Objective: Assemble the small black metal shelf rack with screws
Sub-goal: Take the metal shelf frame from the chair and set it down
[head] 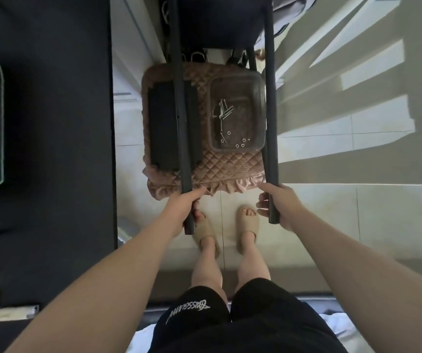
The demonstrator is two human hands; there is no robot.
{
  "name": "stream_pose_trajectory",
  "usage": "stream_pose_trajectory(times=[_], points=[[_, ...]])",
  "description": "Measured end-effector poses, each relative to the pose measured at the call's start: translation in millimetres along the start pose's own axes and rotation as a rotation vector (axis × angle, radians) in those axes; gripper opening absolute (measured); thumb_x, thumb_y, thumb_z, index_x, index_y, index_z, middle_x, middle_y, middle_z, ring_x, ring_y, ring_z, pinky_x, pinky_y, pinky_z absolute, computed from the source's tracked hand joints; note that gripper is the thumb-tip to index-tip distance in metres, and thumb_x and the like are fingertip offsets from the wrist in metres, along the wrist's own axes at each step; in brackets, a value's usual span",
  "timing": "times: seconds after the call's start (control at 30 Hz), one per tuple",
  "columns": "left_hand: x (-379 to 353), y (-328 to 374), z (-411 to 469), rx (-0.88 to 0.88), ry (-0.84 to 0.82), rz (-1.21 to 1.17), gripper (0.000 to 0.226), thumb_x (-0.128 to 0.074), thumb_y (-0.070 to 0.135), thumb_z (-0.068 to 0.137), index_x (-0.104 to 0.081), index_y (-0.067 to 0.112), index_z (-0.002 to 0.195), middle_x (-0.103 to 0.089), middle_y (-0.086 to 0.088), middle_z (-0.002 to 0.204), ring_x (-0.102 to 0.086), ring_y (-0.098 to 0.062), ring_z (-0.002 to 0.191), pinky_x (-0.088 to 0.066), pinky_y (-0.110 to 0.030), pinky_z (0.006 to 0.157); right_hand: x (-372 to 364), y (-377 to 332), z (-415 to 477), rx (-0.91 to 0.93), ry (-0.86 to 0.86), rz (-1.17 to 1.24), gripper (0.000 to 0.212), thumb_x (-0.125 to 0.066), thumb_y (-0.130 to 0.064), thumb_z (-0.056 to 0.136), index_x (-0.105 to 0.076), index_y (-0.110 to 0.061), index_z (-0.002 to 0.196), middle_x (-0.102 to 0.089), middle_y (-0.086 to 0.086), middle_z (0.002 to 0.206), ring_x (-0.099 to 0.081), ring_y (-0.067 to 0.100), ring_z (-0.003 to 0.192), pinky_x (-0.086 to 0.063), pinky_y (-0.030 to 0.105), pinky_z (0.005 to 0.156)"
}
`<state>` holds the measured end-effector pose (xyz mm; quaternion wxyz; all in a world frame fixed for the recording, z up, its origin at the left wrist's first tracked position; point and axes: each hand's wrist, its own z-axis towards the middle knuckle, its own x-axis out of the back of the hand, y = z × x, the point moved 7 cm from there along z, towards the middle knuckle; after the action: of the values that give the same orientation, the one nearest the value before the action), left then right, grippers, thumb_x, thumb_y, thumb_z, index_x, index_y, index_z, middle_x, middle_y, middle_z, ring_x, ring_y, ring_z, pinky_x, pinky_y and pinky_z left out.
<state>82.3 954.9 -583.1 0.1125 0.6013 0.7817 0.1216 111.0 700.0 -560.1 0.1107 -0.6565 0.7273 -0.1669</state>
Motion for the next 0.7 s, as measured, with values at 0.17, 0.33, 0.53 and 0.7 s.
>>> stream_pose_trajectory(times=[0.17,0.33,0.53,0.7], points=[[-2.6,36.5,-21.9,-0.132,0.184,0.066,0.028,-0.073,0.029,0.090,-0.054,0.009,0.088,-0.039,0.001,0.052,-0.035,-0.013,0.041,-0.035,-0.026,0.042,-4.9,-31.3,-19.9,0.070,0.014,-0.004,0.022,-0.069,-0.021,0.092,-0.047,-0.017,0.089,-0.037,-0.006,0.050,-0.033,0.012,0.040,-0.030,0.022,0.038],[-3.2,44.5,-44.1,-0.163,0.269,0.167,0.044,-0.068,0.033,0.093,-0.059,-0.002,0.117,-0.049,-0.007,0.067,-0.046,-0.019,0.048,-0.040,-0.027,0.045,-1.0,-41.4,-46.0,0.127,0.082,-0.028,0.018,-0.064,-0.018,0.090,-0.047,-0.015,0.090,-0.034,-0.005,0.050,-0.030,0.012,0.040,-0.027,0.024,0.039],[1.3,51.4,-80.1,-0.254,0.286,0.278,0.055,-0.065,0.034,0.093,-0.056,-0.007,0.128,-0.065,-0.029,0.102,-0.063,-0.050,0.090,-0.056,-0.051,0.078,-2.0,-34.8,-89.0,0.161,0.128,-0.020,0.022,-0.063,-0.018,0.093,-0.044,-0.015,0.081,-0.034,-0.004,0.047,-0.029,0.013,0.037,-0.027,0.024,0.037],[3.0,49.8,-116.4,-0.288,0.247,0.284,0.042,-0.062,0.035,0.095,-0.061,0.000,0.117,-0.059,-0.015,0.080,-0.059,-0.024,0.060,-0.047,-0.027,0.045,-7.7,-30.5,-127.7,0.205,0.141,0.013,0.018,-0.059,-0.017,0.096,-0.045,-0.012,0.088,-0.035,-0.003,0.049,-0.029,0.012,0.037,-0.026,0.023,0.036]])
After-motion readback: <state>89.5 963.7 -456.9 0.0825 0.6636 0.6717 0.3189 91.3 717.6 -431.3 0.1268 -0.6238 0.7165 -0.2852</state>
